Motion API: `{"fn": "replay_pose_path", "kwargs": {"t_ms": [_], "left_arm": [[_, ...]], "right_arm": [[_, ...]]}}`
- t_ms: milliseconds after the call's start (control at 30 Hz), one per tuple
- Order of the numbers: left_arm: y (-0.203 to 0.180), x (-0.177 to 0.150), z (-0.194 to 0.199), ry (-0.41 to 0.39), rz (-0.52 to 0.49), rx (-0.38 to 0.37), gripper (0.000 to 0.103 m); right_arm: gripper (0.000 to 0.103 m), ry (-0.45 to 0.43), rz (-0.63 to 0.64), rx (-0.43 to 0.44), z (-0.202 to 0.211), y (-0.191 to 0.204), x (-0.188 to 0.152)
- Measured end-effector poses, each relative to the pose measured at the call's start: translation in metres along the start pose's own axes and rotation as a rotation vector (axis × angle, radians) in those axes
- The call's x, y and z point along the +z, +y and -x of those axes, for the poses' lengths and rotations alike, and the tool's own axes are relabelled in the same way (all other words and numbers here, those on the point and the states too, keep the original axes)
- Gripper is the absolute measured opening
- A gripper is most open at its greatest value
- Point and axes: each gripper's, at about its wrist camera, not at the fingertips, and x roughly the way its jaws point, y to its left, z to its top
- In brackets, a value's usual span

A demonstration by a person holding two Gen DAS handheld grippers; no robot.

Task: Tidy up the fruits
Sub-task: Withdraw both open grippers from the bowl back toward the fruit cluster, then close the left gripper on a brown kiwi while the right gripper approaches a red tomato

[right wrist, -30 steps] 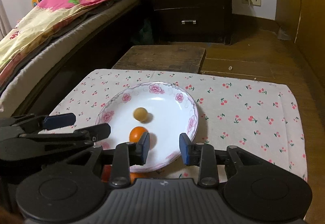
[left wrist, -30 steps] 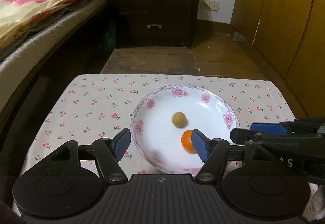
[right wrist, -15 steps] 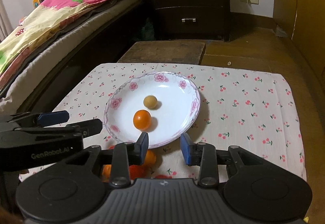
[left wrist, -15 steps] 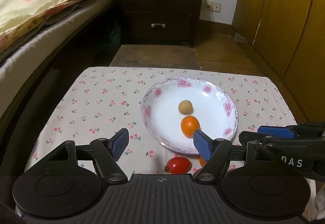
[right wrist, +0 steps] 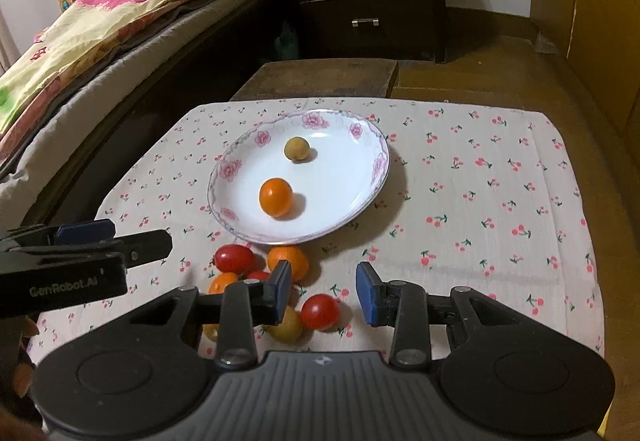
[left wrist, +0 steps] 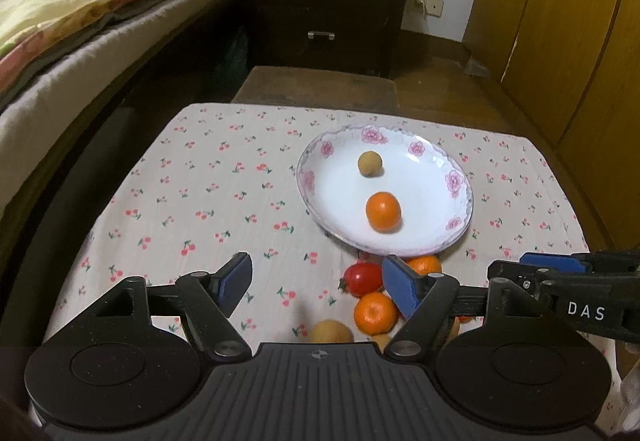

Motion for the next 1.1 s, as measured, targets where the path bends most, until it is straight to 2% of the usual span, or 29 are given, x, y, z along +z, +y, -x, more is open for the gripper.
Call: {"fn": "replay_pose_path", "kwargs": {"t_ms": [233, 467, 1100], "left_arm": [[-0.003, -0.012, 0.004, 0.022, -0.013, -0.013, 0.079], [-0.004, -0.019, 0.008, 0.031, -0.021, -0.018, 0.080], [0.004, -0.021, -0.005, 0.083, 0.014, -0.036, 0.082]], "right_arm": [[0.041, 0.032, 0.001, -0.003, 0.000, 0.001, -0.010], [0.041, 0.055, -0.019, -0.021, -0.003, -0.006, -0.014], [0.041, 0.137, -0.048, 0.016, -0.044, 0.001, -0.007]]}}
